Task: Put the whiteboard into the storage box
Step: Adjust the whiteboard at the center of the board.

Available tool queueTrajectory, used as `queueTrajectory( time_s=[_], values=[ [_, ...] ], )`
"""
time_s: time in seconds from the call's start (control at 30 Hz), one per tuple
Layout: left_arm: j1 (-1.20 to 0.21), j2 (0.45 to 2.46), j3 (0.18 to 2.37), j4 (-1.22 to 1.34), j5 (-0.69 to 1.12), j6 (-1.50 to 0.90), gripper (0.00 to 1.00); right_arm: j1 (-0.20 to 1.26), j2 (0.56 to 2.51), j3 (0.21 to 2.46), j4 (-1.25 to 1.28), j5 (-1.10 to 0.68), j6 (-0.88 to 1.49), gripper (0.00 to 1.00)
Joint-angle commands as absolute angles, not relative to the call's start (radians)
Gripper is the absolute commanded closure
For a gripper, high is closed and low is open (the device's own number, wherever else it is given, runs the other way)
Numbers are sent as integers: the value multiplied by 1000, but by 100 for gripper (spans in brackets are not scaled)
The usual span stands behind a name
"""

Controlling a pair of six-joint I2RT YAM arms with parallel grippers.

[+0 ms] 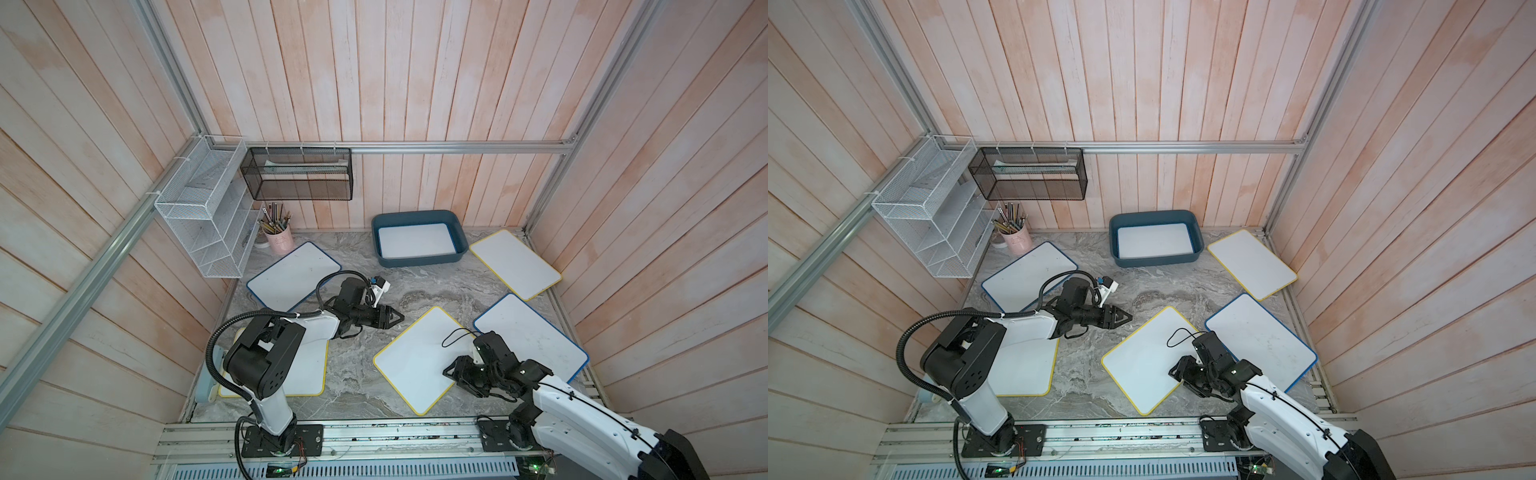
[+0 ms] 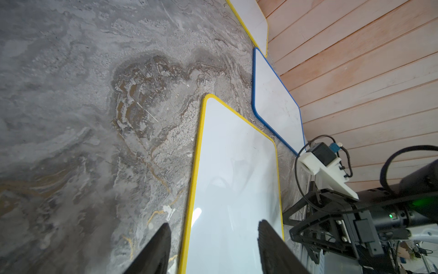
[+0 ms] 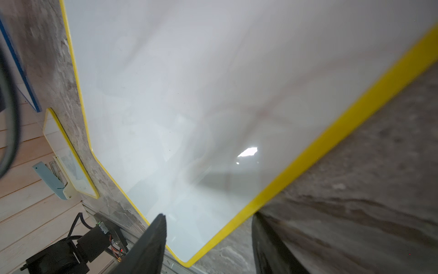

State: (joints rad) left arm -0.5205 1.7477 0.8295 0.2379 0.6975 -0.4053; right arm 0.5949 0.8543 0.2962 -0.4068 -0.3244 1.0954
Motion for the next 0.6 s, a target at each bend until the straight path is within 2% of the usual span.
queueTrajectory(
  time_s=[0.0, 0.1, 0.33, 0.47, 0.57],
  values=[
    [-526, 1753, 798, 225, 660, -396, 39, 592, 897, 288, -386, -285, 1065, 41],
    [-526, 1773, 789, 189, 580, -396, 39, 586, 926, 281, -322, -264, 1054, 41],
    [-526, 1783, 773, 169, 589, -396, 39, 466, 1058, 288, -130, -301, 933, 41],
    [-526, 1792, 765, 172, 601, -404, 39, 420, 1186, 343, 22, -329, 873, 41],
    [-528, 1791, 765, 173, 611, -409, 39, 366, 1328, 424, 94, -413, 790, 41]
  ],
)
